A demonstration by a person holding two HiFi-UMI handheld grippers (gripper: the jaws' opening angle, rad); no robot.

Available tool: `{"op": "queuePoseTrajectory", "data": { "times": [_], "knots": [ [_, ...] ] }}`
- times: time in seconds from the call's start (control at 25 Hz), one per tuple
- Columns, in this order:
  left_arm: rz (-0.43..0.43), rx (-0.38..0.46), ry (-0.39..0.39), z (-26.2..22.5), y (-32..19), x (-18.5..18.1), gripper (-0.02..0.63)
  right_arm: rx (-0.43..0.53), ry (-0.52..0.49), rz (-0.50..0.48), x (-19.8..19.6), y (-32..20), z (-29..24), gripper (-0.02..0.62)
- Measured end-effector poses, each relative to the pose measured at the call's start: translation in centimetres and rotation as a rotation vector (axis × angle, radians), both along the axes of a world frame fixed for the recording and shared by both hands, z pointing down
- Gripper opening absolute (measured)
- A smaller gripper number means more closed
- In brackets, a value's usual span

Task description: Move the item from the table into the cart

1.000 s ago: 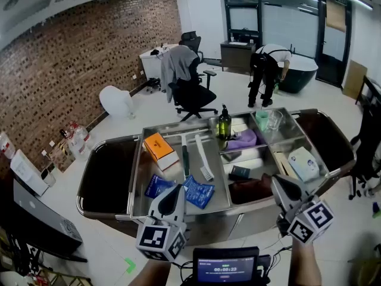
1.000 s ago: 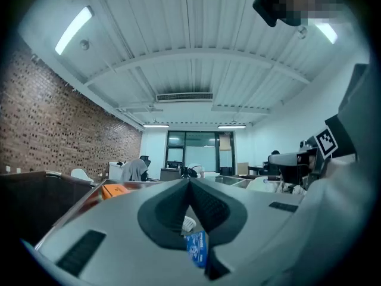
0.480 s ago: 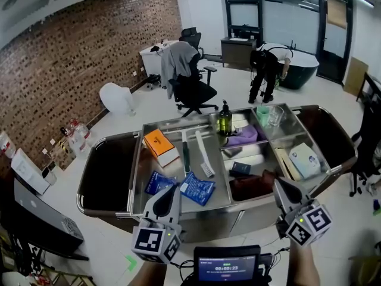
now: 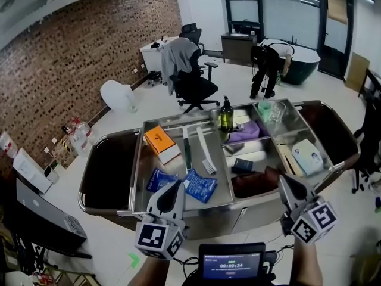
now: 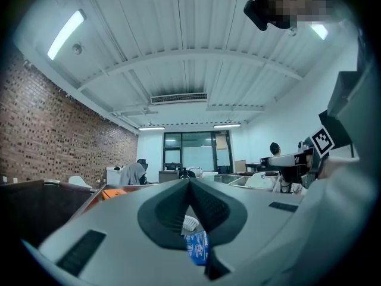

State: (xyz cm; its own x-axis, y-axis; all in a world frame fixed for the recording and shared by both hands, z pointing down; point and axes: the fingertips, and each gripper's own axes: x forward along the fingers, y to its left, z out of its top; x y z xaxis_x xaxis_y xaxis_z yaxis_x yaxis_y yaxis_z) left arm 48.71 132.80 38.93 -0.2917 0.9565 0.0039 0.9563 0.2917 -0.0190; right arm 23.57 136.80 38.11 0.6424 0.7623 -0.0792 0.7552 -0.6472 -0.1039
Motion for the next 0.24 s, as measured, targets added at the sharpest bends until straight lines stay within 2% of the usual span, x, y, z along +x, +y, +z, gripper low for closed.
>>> {"op": "queuePoseTrajectory", "data": {
  "times": [0.24],
  "knots": [
    [-0.003, 0.035, -0.007, 0.54, 0.04, -0.4, 0.002, 0.006, -0.002, -0.004, -0.08, -0.16, 0.47, 0.012]
  ]
}}
